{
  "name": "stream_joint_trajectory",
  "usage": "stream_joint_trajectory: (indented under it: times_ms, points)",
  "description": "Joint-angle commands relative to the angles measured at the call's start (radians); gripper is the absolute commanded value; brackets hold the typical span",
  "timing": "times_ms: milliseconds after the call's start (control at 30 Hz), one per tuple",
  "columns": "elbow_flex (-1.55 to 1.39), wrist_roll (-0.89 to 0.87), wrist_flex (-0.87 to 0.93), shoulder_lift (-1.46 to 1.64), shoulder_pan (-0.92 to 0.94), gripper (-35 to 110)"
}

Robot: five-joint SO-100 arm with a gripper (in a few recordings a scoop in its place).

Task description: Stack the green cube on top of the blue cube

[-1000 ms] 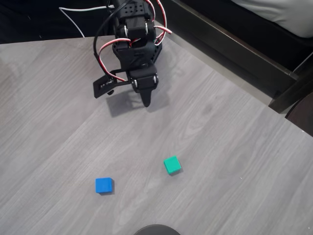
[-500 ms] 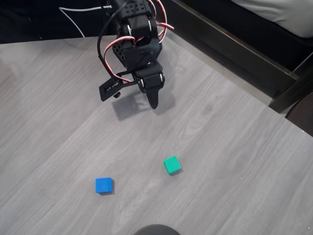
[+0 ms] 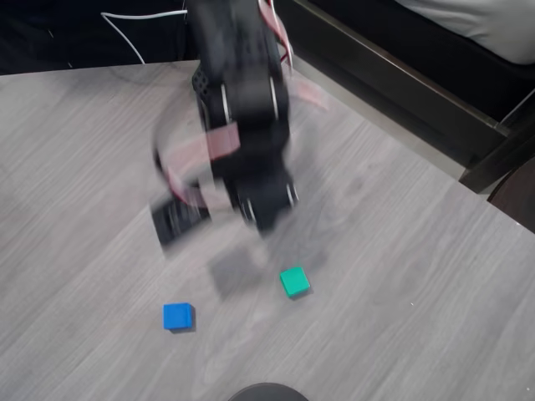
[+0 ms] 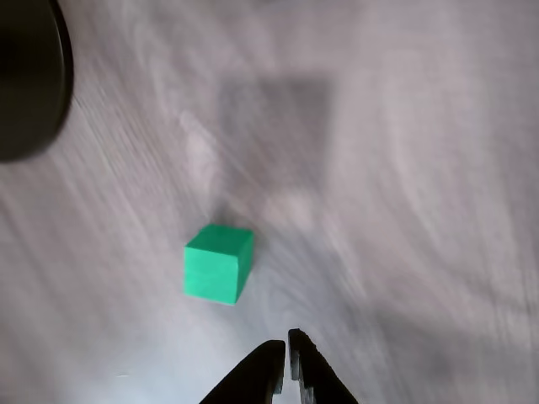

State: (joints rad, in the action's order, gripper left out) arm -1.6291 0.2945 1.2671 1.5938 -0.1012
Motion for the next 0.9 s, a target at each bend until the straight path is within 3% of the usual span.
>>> stream_joint_trajectory:
  times_ms: [0,233,733,833,867]
  points:
    - [0.385,0.021,0.112,-0.37,-0.038,12]
    - [0.434,-0.017,0.107,-0.416,-0.072,22]
    - [0.445,-0.04,0.011,-0.517,-0.084,24]
    - [0.479,-0.04,0.006,-0.574,-0.074,21]
    - [0.494,-0.04,0.008,-0.591,-0.067,11]
